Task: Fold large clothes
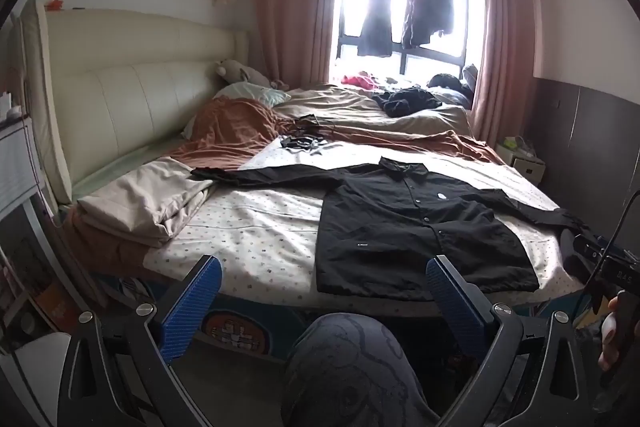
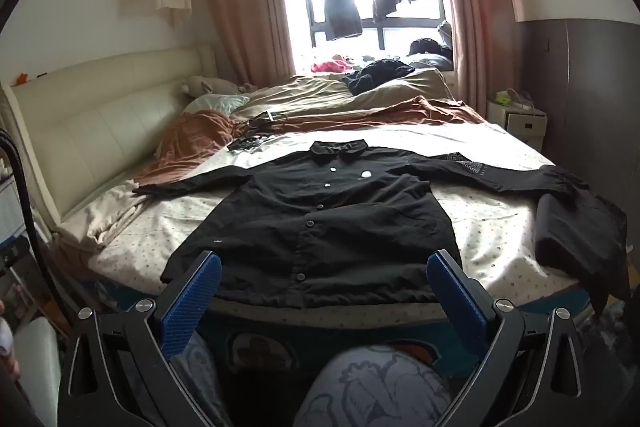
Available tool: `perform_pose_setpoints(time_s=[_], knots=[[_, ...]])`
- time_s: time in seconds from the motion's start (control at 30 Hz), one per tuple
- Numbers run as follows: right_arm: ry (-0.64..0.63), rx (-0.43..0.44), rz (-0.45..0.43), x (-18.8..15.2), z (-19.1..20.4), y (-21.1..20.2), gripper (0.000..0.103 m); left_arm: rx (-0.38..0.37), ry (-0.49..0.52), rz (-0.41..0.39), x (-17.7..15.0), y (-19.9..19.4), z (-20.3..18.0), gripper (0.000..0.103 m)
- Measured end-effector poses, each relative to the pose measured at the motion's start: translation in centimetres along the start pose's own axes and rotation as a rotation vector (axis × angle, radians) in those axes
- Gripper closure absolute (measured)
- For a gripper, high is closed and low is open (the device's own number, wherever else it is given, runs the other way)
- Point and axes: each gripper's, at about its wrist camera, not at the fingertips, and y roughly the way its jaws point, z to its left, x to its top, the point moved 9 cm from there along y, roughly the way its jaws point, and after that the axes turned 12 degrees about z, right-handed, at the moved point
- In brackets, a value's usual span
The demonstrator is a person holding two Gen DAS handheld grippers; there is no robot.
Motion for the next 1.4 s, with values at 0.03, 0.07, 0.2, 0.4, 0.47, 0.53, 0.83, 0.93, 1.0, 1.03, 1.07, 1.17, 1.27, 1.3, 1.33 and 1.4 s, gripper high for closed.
perform_pose_setpoints(time_s=[0.03,0.07,0.2,0.4,0.47,0.53,0.83,0.93,1.0,1.03,1.07,1.17,1.27,1.3,1.33,1.4], knots=[[-0.006,-0.007,0.0,0.0,0.1,0.0,0.0,0.003,0.0,-0.002,0.0,-0.1,0.1,0.001],[-0.011,-0.012,0.001,-0.1,0.1,0.0,0.0,0.007,0.002,-0.007,-0.1,-0.3,-0.2,0.001],[-0.012,-0.011,0.002,-0.1,0.4,0.0,0.0,0.024,0.008,-0.016,-0.2,-0.9,0.0,0.001],[-0.005,-0.001,0.004,-0.3,0.3,-0.2,0.0,0.018,0.008,-0.024,-0.3,-1.5,0.1,0.001],[-0.003,0.0,0.005,-0.4,0.3,-0.3,0.0,0.02,0.012,-0.027,-0.3,-1.8,0.0,0.001],[-0.002,0.002,0.004,-0.4,0.4,-0.3,0.0,0.018,0.013,-0.029,-0.3,-2.0,-0.2,0.001],[0.006,0.002,-0.004,-0.5,0.4,-0.8,0.0,0.015,0.006,-0.027,-0.3,-2.2,0.1,0.001],[0.008,0.0,0.0,-0.4,0.5,-0.9,0.0,0.02,0.011,-0.027,-0.3,-2.0,0.0,0.001],[0.007,-0.003,0.001,-0.4,0.6,-0.9,0.0,0.019,0.011,-0.032,-0.3,-2.2,-0.1,0.001],[0.006,-0.006,0.001,-0.4,0.7,-0.9,0.0,0.02,0.011,-0.035,-0.3,-2.2,-0.1,0.001],[0.004,-0.008,0.002,-0.4,0.8,-1.0,0.0,0.02,0.011,-0.035,-0.3,-2.3,-0.2,0.001],[0.003,-0.011,0.007,-0.3,0.9,-0.8,0.0,0.013,0.006,-0.032,-0.7,-2.2,0.2,0.001],[0.003,-0.012,0.006,-0.3,1.0,-0.8,0.0,0.01,0.005,-0.03,-0.8,-2.2,0.4,0.001],[0.003,-0.012,0.005,-0.2,1.0,-0.9,0.0,0.009,0.005,-0.031,-0.8,-2.3,0.4,0.001],[0.004,-0.012,0.003,-0.2,1.0,-0.9,0.0,0.007,0.005,-0.031,-0.9,-2.4,0.4,0.001],[0.008,-0.014,-0.004,-0.2,0.9,-1.0,0.0,0.003,0.004,-0.032,-0.9,-2.6,0.4,0.001]])
